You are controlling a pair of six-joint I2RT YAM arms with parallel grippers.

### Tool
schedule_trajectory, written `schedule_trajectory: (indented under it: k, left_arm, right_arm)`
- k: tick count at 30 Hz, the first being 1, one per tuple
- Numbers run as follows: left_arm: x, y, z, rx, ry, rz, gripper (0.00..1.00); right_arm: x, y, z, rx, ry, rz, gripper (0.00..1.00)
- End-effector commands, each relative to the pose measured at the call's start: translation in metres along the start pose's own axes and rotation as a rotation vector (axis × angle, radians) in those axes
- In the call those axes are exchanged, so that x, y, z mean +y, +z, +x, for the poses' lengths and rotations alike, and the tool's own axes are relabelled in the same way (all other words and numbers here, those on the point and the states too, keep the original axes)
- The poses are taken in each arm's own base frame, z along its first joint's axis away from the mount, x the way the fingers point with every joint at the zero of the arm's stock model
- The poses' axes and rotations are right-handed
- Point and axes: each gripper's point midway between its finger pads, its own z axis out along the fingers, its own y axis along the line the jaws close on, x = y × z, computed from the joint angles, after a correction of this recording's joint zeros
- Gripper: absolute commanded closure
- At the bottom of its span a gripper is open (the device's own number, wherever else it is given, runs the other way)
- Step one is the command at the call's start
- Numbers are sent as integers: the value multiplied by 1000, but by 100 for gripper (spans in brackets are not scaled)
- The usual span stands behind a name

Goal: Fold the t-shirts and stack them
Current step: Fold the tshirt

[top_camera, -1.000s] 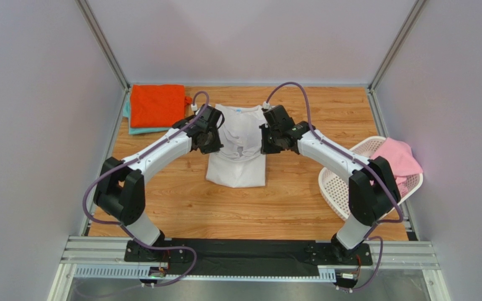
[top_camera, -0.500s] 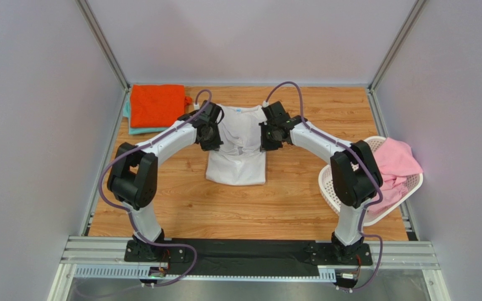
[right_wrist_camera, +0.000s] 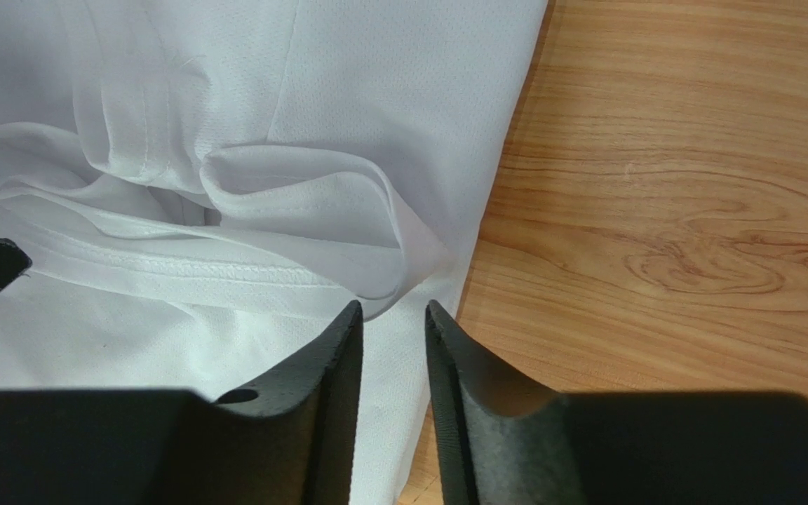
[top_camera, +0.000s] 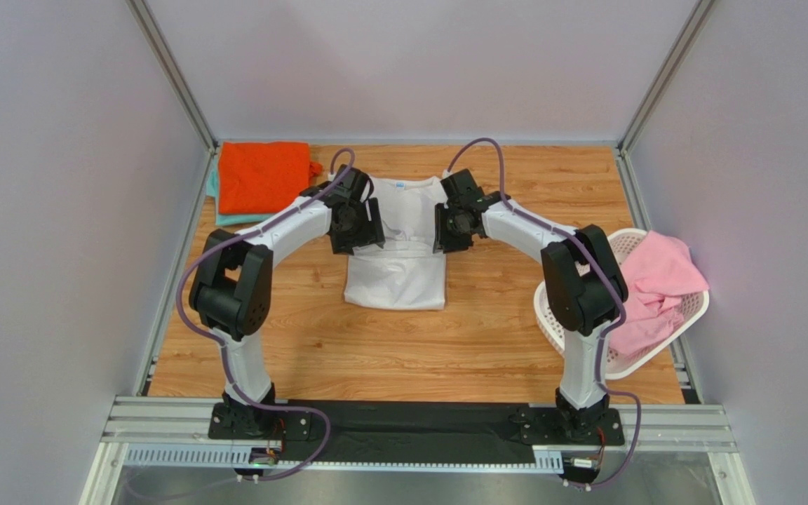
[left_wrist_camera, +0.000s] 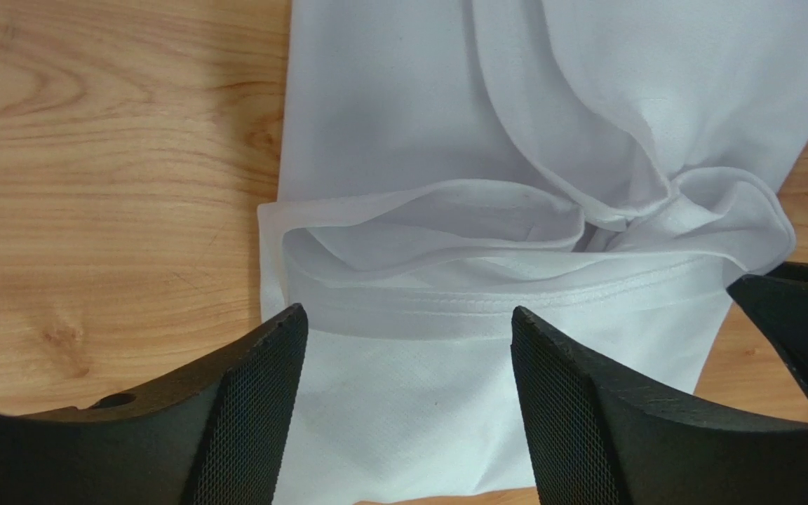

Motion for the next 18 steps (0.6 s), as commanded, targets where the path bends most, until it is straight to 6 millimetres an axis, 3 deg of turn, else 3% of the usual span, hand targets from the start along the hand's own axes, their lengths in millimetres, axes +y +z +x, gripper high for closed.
schedule_trajectory:
  k: [1, 3, 5, 6, 10, 12, 13, 18]
  left_arm:
    - [-19, -17, -19, -49, 20, 85, 19]
    - [-21, -26, -21, -68, 24, 98, 10]
    - [-22, -36, -21, -84, 26, 111, 1]
    - [-23, -40, -21, -89, 23, 121, 0]
    - [-20, -57, -8, -95, 11, 155, 0]
    - [-24, -70, -5, -120, 4, 200, 0]
    - [-19, -67, 7, -99, -1, 204, 0]
    - [-12, -77, 13, -133, -1, 214, 0]
  right_arm:
    - [16, -15, -31, -94, -1, -45, 67]
    - [19, -23, -34, -110, -7, -57, 57]
    - [24, -36, -35, -125, -13, -82, 32]
    - [25, -40, -35, -129, -15, -89, 0]
    - [36, -63, -28, -152, -31, -151, 0]
    - [44, -70, -15, -144, -45, -187, 0]
    - [48, -72, -11, -141, -48, -202, 0]
    - [71, -76, 12, -121, -88, -254, 0]
